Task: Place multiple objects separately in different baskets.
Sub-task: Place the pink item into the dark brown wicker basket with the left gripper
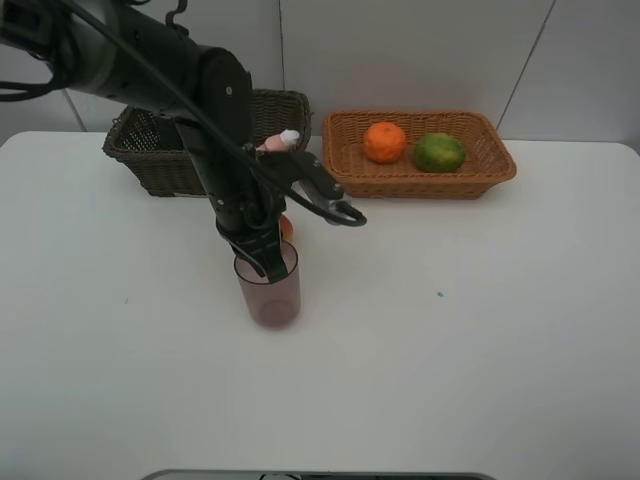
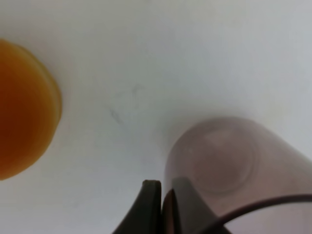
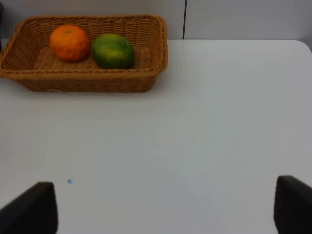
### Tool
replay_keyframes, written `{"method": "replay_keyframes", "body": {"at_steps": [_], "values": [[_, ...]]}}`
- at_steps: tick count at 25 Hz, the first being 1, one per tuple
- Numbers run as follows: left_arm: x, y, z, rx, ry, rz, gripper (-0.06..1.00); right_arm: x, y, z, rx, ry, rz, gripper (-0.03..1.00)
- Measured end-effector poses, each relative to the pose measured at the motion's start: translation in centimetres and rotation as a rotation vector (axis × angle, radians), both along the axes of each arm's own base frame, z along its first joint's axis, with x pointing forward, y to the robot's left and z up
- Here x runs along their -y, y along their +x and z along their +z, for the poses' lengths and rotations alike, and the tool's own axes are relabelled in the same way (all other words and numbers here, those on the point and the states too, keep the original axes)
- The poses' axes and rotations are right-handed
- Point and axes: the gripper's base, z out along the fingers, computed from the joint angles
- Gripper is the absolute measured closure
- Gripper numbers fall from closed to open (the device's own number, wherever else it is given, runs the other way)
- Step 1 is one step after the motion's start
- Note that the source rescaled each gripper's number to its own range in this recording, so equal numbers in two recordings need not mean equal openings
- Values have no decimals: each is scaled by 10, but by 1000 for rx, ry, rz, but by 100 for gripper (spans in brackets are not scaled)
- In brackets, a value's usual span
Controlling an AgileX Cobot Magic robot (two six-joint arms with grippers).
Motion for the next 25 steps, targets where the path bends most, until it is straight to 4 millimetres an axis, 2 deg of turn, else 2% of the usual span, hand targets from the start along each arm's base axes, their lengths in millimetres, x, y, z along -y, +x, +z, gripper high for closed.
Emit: {"method": "replay_keyframes", "body": {"at_steps": [11, 15, 19, 25], "values": [[-7, 0, 56, 143, -106, 27, 94, 0, 0, 0, 0, 0, 0, 9], [-23, 16, 74, 193, -153, 156, 94, 0, 0, 0, 0, 0, 0, 9], [-35, 38, 94, 217, -218, 360, 94, 0, 0, 0, 0, 0, 0, 9], [-41, 58, 125, 269, -305, 571, 94, 0, 0, 0, 0, 0, 0, 9]]}}
